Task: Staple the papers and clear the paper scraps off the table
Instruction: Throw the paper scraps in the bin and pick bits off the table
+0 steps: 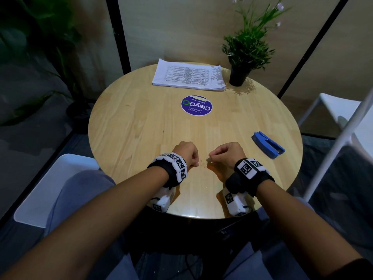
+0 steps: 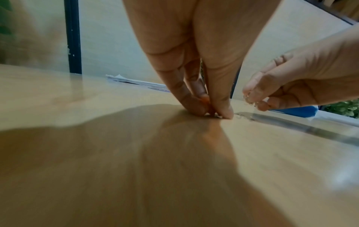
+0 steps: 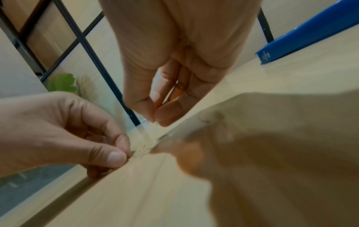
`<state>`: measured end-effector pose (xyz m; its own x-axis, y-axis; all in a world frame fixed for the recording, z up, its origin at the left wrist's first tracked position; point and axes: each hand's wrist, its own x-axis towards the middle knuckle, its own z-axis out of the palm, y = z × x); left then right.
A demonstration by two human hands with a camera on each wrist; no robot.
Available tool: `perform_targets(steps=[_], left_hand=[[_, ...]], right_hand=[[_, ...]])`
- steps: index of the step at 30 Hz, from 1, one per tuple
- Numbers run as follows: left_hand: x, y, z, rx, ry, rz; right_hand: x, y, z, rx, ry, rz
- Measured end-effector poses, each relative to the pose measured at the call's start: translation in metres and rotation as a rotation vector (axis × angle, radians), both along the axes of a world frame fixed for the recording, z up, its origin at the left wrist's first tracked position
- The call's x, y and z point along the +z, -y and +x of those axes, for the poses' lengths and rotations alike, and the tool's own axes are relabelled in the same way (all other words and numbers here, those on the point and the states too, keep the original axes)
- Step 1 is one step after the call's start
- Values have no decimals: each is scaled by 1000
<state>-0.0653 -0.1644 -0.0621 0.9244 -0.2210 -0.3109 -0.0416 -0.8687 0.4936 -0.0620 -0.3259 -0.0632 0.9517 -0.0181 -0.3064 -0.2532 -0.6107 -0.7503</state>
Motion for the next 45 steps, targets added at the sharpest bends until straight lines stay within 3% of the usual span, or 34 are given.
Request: perform_targets(steps=[10, 16, 23, 27, 33, 45], left_hand=[[6, -18, 2, -86, -46, -11], [4, -6, 3, -117, 20, 7], [3, -1, 5, -85, -4, -44], [3, -5, 2, 51, 7, -145], [4, 5, -7, 146, -13, 14], [0, 17, 0, 81, -35, -9]], right_hand=[[1, 0, 0, -12, 3, 12], [-2, -2, 3, 12, 1, -15], [-6, 0, 5, 10, 13, -25], [-6, 0, 4, 10, 10, -16], [-1, -1, 5, 5, 9, -13], [1, 3, 0, -8, 23, 9]])
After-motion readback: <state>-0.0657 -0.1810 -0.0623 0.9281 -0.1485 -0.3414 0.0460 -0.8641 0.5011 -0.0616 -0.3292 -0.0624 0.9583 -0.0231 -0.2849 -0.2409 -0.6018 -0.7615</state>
